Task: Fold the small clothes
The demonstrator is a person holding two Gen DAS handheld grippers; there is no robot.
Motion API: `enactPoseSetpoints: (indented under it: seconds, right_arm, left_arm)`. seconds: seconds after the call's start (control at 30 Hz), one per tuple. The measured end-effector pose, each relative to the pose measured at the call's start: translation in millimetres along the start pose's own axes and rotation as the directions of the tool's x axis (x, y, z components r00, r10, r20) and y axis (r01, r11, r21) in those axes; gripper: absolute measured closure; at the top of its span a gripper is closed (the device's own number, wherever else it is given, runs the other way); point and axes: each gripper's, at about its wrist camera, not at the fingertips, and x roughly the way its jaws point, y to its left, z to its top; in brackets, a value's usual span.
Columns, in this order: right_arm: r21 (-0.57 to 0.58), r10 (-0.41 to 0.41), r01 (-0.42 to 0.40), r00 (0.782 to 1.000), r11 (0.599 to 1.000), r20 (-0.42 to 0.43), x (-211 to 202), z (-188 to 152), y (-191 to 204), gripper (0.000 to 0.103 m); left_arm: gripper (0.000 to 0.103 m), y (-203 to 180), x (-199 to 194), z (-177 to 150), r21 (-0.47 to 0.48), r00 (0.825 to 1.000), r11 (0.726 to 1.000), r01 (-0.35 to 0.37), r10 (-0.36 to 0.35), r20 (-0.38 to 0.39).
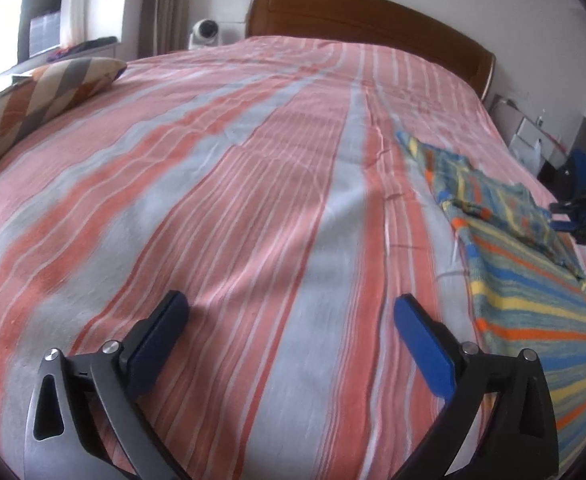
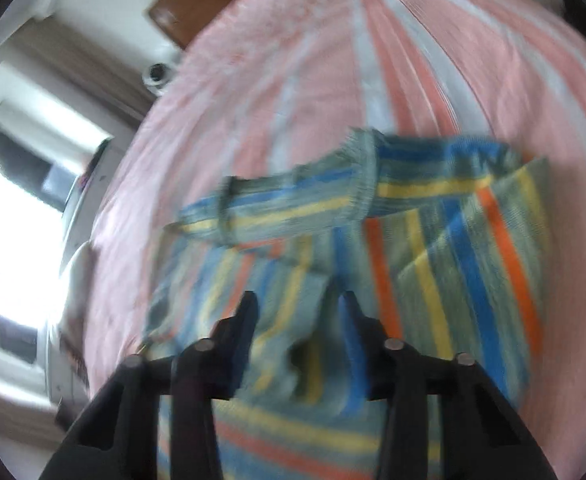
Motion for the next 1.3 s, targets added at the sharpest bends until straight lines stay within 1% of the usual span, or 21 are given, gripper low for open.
enactPoseSetpoints:
  seconds: [0.1,0.17,0.2,0.23,0.33,0.4,0.47,0.57,0.6,0.67,0.7,0.77,0.8,0.87,0.97,1.03,1.07,1.1,1.17,1.23,1.3]
  right_arm:
    - [0.055,0.026,-0.026,1.0,0.998,-0.016,24,5,-15,0.077]
    - [0.042,0.05,-0.049,0.999,0.998,-0.021,31,7,-15,0.101]
    - [0.023,0.059,-0.058,0.998,0.998,-0.032,33,8,-12,0.1]
    - [-0.019,0.028,-0.028,1.0,0.999,-0.008,30,8,-6,0.1]
    - [-0.192,-0.066,0.089,0.99,0.977,0.122,17,14,21,0.1]
    - [-0.23,-0.109,0.133,0.988,0.964,0.113,27,16,27,0.099]
    - [-0.226,-0.16,0.171,0.985,0.959,0.065,38,15,22,0.09]
    - [-0.241,-0.219,0.246,0.967,0.939,0.131,22,7,27,0.085]
    - [-0.263,-0.222,0.262,0.96,0.928,0.171,10,2,36,0.084]
    - [-0.315,-0.151,0.205,0.97,0.927,0.188,-5,-10,53,0.082]
    - [-0.35,-0.089,0.142,0.982,0.926,0.164,-9,-19,62,0.078]
    - [-0.379,-0.057,0.09,0.994,0.921,0.098,-2,-33,70,0.051]
    - [-0.386,-0.083,0.095,0.995,0.917,0.047,10,-41,71,0.05]
    - [-0.402,-0.185,0.16,0.982,0.902,-0.025,32,-56,65,0.051]
    - [-0.396,-0.196,0.2,0.979,0.896,0.052,9,-73,63,0.05]
    - [-0.391,-0.167,0.201,0.979,0.898,0.118,-27,-90,63,0.05]
    - [-0.405,-0.155,0.202,0.977,0.892,0.145,-44,-99,64,0.044]
    - [-0.429,-0.154,0.22,0.971,0.876,0.182,-67,-112,63,0.039]
    - [-0.458,-0.176,0.277,0.952,0.844,0.252,-96,-134,58,0.02]
    - [-0.466,-0.219,0.366,0.915,0.805,0.34,-124,-161,47,0.017]
    - [-0.426,-0.284,0.459,0.865,0.78,0.413,-149,-195,22,0.015]
  left_arm:
    - [0.001,0,1,1,-0.003,1.0,1.0,0.005,-0.005,-0.001]
    - [0.001,1,1,0,-0.001,1.0,1.0,0.002,-0.002,-0.002]
    - [0.001,1,0,0,0.0,1.0,1.0,0.001,-0.001,-0.002]
    - [0.001,1,-1,0,0.0,1.0,1.0,0.0,0.0,-0.002]
    - [0.001,0,0,0,0.003,1.0,1.0,-0.003,0.003,-0.001]
    - [0.001,-1,0,-1,0.006,1.0,1.0,-0.006,0.006,-0.001]
    - [0.001,-1,0,-1,0.005,1.0,1.0,-0.006,0.006,-0.001]
    - [0.001,-1,0,-1,0.006,1.0,1.0,-0.008,0.008,-0.001]
    - [0.001,-1,0,-1,0.006,1.0,1.0,-0.007,0.007,-0.002]
    - [0.001,-1,0,-1,0.006,1.0,1.0,-0.007,0.007,-0.002]
    - [0.001,-1,0,-1,0.006,1.0,1.0,-0.007,0.007,-0.002]
    - [0.001,-1,0,-1,0.006,1.0,1.0,-0.007,0.007,-0.002]
    - [0.001,-1,0,-1,0.006,1.0,1.0,-0.007,0.007,-0.001]
    - [0.001,-1,0,-1,0.008,1.0,1.0,-0.008,0.008,-0.002]
    - [0.001,-2,0,-1,0.01,1.0,1.0,-0.011,0.011,-0.002]
    - [0.001,-1,1,-1,0.012,1.0,1.0,-0.012,0.012,-0.005]
    - [0.001,-1,1,-1,0.013,1.0,1.0,-0.013,0.013,-0.006]
    - [0.001,-1,2,-1,0.014,1.0,1.0,-0.015,0.015,-0.007]
    - [0.001,-1,2,0,0.019,1.0,1.0,-0.02,0.021,-0.013]
    - [0.001,-3,1,-1,0.028,0.999,0.999,-0.028,0.029,-0.016]
    - [0.001,-4,0,-2,0.037,0.999,0.999,-0.035,0.036,-0.014]
